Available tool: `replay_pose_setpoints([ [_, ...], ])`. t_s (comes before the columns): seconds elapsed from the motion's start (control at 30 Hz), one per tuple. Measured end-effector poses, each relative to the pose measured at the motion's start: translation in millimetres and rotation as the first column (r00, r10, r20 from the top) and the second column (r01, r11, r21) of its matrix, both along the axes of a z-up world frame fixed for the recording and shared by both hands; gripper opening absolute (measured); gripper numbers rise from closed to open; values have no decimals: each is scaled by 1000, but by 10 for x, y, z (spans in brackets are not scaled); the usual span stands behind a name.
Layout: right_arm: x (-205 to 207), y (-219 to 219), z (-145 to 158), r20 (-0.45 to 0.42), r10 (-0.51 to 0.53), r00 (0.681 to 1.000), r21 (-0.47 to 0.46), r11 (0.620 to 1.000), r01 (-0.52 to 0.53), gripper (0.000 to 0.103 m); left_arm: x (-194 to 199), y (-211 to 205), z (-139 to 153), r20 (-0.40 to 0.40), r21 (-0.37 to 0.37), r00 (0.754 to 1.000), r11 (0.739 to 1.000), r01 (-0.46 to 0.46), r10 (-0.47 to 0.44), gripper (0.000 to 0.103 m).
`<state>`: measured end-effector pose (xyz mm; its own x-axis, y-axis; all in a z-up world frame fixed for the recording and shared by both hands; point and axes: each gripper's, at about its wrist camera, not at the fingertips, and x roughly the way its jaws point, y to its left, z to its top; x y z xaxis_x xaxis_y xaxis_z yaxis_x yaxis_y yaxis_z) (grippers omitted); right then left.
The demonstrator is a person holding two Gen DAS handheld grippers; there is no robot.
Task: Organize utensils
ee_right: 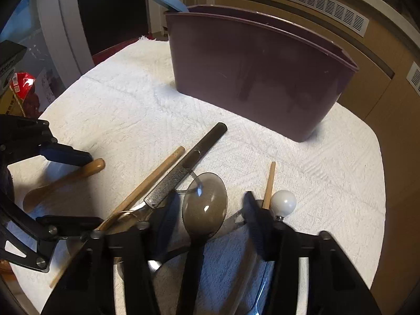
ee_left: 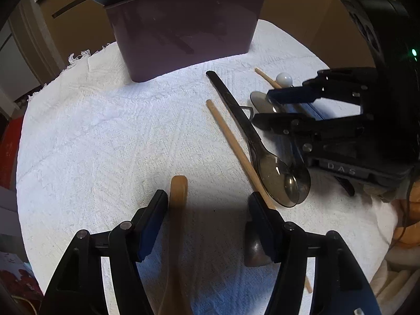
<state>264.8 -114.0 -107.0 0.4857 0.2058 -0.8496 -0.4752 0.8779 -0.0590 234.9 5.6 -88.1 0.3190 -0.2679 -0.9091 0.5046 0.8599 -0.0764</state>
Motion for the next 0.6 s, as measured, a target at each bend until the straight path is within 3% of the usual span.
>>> replay_pose_setpoints([
  [0.2, -71, 37, 63, -2, -9, 1000, -10, 1000, 9, 34, 33, 87, 31, -15, -46, 999, 998, -34, 33, 53],
  [0.4, -279, -87, 368, 61, -23, 998, 26, 999, 21, 34, 97, 161, 29, 9, -13, 998, 998, -63, 63, 30],
  [0.5, -375, -184, 489, 83, -35, 996, 30, 999, 33, 34, 82, 173, 30, 45, 29, 996, 997, -72, 71, 11],
  [0.6, -488, -264, 563, 98, -50, 994, 36, 998, 47, 34, 33, 223, 77, 68, 34, 992, 993, -113, 111, 11],
])
